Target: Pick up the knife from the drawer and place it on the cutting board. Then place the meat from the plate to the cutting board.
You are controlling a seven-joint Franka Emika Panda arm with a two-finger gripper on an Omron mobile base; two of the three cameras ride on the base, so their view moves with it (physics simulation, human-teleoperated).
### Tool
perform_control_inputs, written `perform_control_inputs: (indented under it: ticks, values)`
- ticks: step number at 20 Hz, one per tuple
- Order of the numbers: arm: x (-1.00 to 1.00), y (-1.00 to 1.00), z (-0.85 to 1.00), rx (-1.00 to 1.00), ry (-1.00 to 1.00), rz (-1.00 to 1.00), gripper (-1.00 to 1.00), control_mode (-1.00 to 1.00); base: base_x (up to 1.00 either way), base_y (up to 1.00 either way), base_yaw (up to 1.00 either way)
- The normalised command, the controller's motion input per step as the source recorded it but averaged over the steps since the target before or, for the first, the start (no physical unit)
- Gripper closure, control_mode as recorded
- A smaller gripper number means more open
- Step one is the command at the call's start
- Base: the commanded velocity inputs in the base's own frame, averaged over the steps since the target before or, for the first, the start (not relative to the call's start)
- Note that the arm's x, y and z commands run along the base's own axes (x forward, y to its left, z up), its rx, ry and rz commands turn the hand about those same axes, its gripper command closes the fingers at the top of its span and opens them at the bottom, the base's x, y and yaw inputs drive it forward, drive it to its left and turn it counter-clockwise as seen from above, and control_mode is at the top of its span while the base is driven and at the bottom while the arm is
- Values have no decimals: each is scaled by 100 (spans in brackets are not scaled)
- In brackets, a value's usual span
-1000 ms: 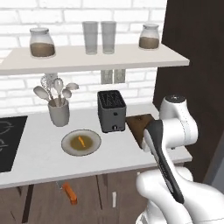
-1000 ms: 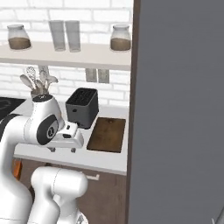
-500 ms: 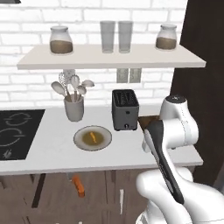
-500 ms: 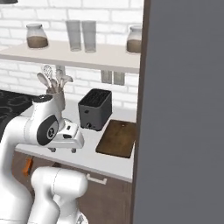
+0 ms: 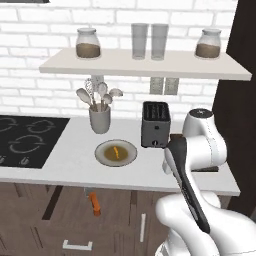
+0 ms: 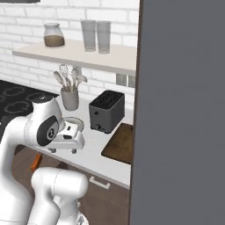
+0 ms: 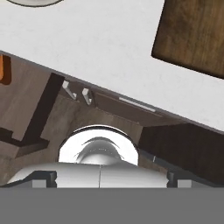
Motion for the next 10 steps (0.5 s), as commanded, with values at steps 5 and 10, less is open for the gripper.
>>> perform_control_inputs:
  ticks: [5,10]
  values:
    - [2,-1,0,1,0,0,-100,-100,13,-14,13]
    - [0,17,-15,-3,0,0,-100,-100,0,0,0]
